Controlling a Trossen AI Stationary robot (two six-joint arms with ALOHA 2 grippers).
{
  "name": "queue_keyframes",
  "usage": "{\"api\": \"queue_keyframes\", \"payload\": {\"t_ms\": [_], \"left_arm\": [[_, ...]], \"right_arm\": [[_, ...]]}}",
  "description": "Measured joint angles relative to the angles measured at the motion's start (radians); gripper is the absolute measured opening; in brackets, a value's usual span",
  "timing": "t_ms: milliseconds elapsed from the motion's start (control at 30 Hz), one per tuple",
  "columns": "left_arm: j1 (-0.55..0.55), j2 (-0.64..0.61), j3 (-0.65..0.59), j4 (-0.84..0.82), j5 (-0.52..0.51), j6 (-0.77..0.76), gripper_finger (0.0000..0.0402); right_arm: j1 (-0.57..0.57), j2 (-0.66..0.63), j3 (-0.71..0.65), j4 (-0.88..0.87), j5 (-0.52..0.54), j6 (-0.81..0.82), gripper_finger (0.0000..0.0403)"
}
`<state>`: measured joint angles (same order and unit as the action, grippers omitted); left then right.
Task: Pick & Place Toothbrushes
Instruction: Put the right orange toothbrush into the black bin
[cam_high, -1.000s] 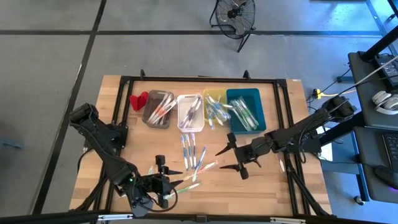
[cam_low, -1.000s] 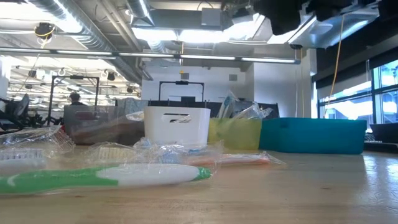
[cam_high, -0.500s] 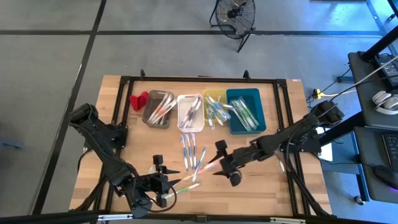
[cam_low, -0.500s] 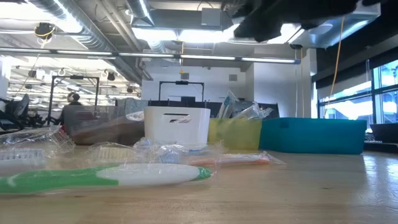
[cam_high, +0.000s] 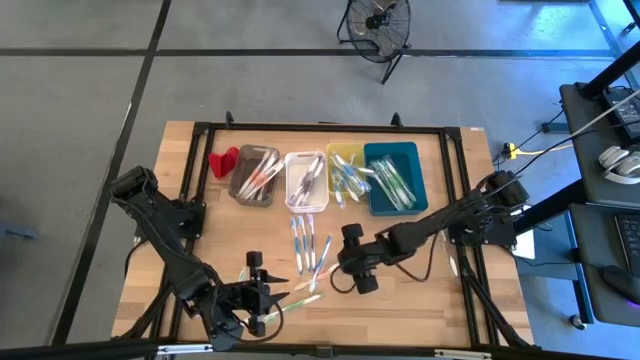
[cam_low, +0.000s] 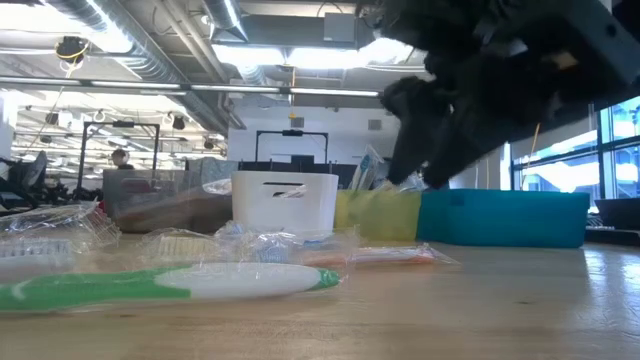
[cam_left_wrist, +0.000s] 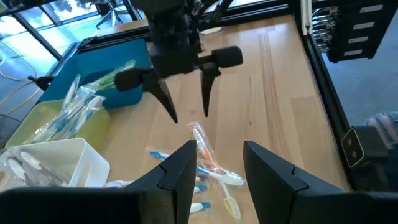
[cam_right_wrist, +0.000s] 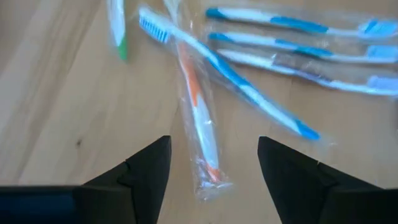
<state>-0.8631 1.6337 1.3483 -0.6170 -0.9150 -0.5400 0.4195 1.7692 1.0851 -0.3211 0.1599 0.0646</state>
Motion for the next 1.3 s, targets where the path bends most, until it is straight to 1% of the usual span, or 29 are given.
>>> {"api": "queue_keyframes", "payload": {"t_ms": [133, 233, 433, 700, 867, 967, 1100, 1200, 1300], "left_arm": [[0.000, 0.000, 0.000, 0.000, -0.001, 0.000, 0.0127], [0.000, 0.000, 0.000, 0.000, -0.002, 0.000, 0.0128], [0.001, 0.000, 0.000, -0.005, -0.006, 0.002, 0.0127], [0.001, 0.000, 0.000, -0.008, -0.007, 0.001, 0.0128], [0.001, 0.000, 0.000, -0.008, -0.007, 0.001, 0.0127], [0.001, 0.000, 0.000, -0.008, -0.007, 0.000, 0.0128], [0.001, 0.000, 0.000, -0.008, -0.007, 0.000, 0.0127], [0.001, 0.000, 0.000, -0.008, -0.007, 0.000, 0.0127], [0.001, 0.000, 0.000, -0.008, -0.007, -0.005, 0.0128]], "right_arm": [[-0.008, 0.027, 0.000, 0.013, -0.047, 0.011, 0.0232], [-0.010, 0.047, 0.000, 0.043, -0.056, 0.037, 0.0226], [-0.013, 0.104, 0.000, 0.130, -0.088, 0.002, 0.0227], [-0.021, 0.183, 0.002, 0.158, -0.072, -0.080, 0.0241], [-0.029, 0.200, 0.005, 0.166, -0.076, -0.093, 0.0238], [-0.034, 0.201, 0.005, 0.158, -0.081, -0.059, 0.0221], [-0.034, 0.203, 0.005, 0.147, -0.086, -0.046, 0.0182], [-0.035, 0.204, 0.005, 0.143, -0.122, -0.041, 0.0142], [-0.035, 0.204, 0.004, 0.144, -0.131, -0.023, 0.0091]]}}
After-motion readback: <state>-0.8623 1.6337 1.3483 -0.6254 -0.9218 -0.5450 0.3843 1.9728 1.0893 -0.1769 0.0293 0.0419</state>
